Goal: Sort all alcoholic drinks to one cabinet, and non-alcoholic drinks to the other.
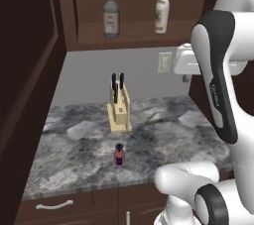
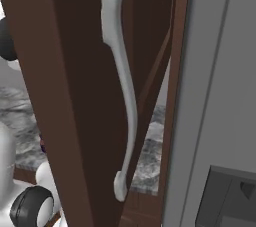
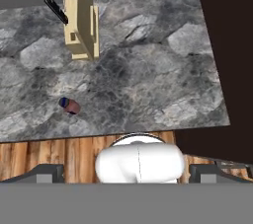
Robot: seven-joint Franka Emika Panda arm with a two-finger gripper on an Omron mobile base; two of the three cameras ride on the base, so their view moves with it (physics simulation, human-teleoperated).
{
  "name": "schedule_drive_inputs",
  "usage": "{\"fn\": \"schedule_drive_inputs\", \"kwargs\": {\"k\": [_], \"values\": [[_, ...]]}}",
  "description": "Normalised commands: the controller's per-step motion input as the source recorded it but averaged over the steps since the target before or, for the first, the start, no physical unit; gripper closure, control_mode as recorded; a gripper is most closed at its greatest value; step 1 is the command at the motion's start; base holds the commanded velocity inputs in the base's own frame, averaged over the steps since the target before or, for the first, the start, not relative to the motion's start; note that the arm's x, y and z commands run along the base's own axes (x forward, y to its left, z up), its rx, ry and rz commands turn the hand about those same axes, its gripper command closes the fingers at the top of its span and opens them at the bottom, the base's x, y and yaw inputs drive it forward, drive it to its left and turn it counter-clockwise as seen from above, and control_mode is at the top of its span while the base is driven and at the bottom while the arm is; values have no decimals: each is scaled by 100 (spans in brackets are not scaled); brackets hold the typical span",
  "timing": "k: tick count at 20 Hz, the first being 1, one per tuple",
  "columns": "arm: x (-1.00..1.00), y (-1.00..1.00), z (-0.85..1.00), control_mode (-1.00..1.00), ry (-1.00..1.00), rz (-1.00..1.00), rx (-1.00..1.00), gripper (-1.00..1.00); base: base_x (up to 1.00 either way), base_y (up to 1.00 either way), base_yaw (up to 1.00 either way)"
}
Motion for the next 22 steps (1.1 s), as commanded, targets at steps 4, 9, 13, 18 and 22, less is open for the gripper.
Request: {"fn": "schedule_drive_inputs", "kwargs": {"k": [4,9,13,18,22], "values": [[-9,16,-42,-100,0,0,7,-100,0,0,0],[-6,45,-50,-100,0,-5,1,-100,0,0,0],[-5,7,-28,-100,-4,-8,0,-100,0,0,0],[-18,17,-16,-100,-9,-12,0,-100,0,0,0],[-24,28,-20,-100,-12,-16,0,-100,0,0,0]]}}
